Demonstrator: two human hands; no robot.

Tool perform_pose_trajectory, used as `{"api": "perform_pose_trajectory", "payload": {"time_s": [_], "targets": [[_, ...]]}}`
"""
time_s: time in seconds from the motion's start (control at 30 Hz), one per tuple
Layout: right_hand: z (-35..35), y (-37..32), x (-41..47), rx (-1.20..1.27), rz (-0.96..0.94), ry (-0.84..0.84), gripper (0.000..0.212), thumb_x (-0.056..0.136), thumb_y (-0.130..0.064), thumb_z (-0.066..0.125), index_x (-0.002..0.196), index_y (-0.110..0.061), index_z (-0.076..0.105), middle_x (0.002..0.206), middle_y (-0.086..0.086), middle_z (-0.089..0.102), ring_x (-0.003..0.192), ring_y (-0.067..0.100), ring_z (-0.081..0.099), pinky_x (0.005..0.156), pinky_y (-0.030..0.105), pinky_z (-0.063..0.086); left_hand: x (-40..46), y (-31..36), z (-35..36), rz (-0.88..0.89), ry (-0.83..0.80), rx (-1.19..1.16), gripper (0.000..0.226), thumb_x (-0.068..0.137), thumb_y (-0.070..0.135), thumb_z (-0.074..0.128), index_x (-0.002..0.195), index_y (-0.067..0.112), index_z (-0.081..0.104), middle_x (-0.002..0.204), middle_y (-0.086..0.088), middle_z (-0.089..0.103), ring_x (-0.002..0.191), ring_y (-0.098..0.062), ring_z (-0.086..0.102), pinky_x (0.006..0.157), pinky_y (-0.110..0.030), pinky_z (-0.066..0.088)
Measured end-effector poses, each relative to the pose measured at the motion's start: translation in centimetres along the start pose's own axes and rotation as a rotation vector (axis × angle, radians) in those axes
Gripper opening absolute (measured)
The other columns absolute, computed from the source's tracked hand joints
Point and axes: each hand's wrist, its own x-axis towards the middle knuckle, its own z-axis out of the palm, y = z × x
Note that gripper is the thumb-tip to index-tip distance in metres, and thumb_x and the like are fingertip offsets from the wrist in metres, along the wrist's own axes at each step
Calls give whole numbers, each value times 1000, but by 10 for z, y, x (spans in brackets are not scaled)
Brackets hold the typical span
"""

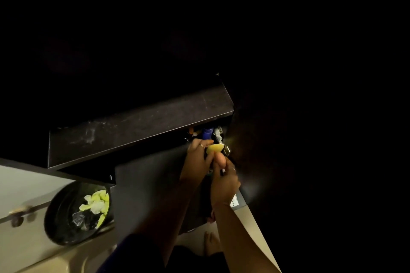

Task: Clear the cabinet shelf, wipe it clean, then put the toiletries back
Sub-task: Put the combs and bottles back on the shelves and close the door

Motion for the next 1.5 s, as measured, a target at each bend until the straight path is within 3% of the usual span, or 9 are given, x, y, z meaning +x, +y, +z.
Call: {"api": "perform_pose_trajectory", "payload": {"time_s": [0.17, 0.27, 0.53, 0.67, 0.77, 0.9, 1.0, 1.2, 1.5], "targets": [[-18, -3, -8, -35, -67, -39, 34, 90, -24, 60, 123, -17, 60, 113, 6, 68, 105, 22, 62, 92, 34, 51, -11, 9, -10, 32, 41, -31, 17, 89, 11, 59, 105, 4, 63, 106, -3, 53, 89, 0, 50, 84, -4, 39], [-37, -14, -20, -86, -172, -126, 34, 88, -27, 62, 121, -19, 60, 113, 2, 68, 106, 18, 62, 95, 38, 50, -36, 23, -31, 21, 151, -79, 11, 86, 12, 65, 96, 9, 65, 96, 5, 52, 78, 7, 53, 76, -1, 41], [-86, -115, -72, 50, -601, -466, 33, 84, -23, 67, 112, -39, 58, 111, -20, 61, 106, -2, 57, 93, 11, 44, -134, 84, -157, 141, 476, -166, 19, 85, 9, 66, 99, 20, 60, 99, 17, 51, 94, 16, 55, 76, 2, 41], [-76, -179, -87, 175, -693, -594, 36, 84, -9, 66, 119, -17, 60, 114, -1, 62, 104, 5, 60, 89, 7, 45, -142, 103, -221, 197, 595, -117, 22, 91, 16, 59, 112, 18, 56, 104, 8, 56, 92, 2, 58, 78, -1, 43], [-56, -220, -91, 191, -755, -630, 36, 85, -8, 64, 120, -13, 59, 112, 2, 63, 98, 6, 61, 82, 0, 42, -127, 104, -254, 191, 702, -72, 25, 93, 13, 55, 117, 8, 54, 111, -5, 59, 93, -5, 58, 76, 1, 42], [-23, -246, -87, 94, -781, -656, 33, 87, -10, 62, 119, -6, 57, 110, 9, 64, 95, 10, 61, 69, -7, 38, -100, 89, -268, 42, 766, 12, 24, 94, 10, 51, 116, 2, 54, 114, -13, 58, 101, -18, 56, 73, -5, 37], [-4, -245, -83, 17, -766, -657, 35, 87, -13, 64, 119, -1, 56, 111, 14, 65, 98, 18, 62, 73, 1, 39, -86, 76, -263, -62, 778, 21, 24, 94, 8, 51, 113, -5, 53, 112, -21, 58, 103, -30, 56, 73, -8, 29], [14, -234, -79, -26, -747, -695, 37, 88, -17, 62, 121, -2, 55, 116, 14, 62, 107, 22, 60, 84, 14, 41, -81, 60, -255, -147, 761, 2, 29, 96, 12, 48, 121, -4, 48, 119, -20, 55, 109, -29, 54, 78, -13, 33], [21, -231, -71, -42, -756, -678, 41, 90, -15, 60, 125, 2, 51, 122, 17, 58, 113, 25, 56, 84, 9, 34, -84, 56, -256, -123, 771, 6, 27, 97, 10, 46, 121, -2, 48, 121, -17, 53, 112, -27, 53, 85, -19, 37]]}}
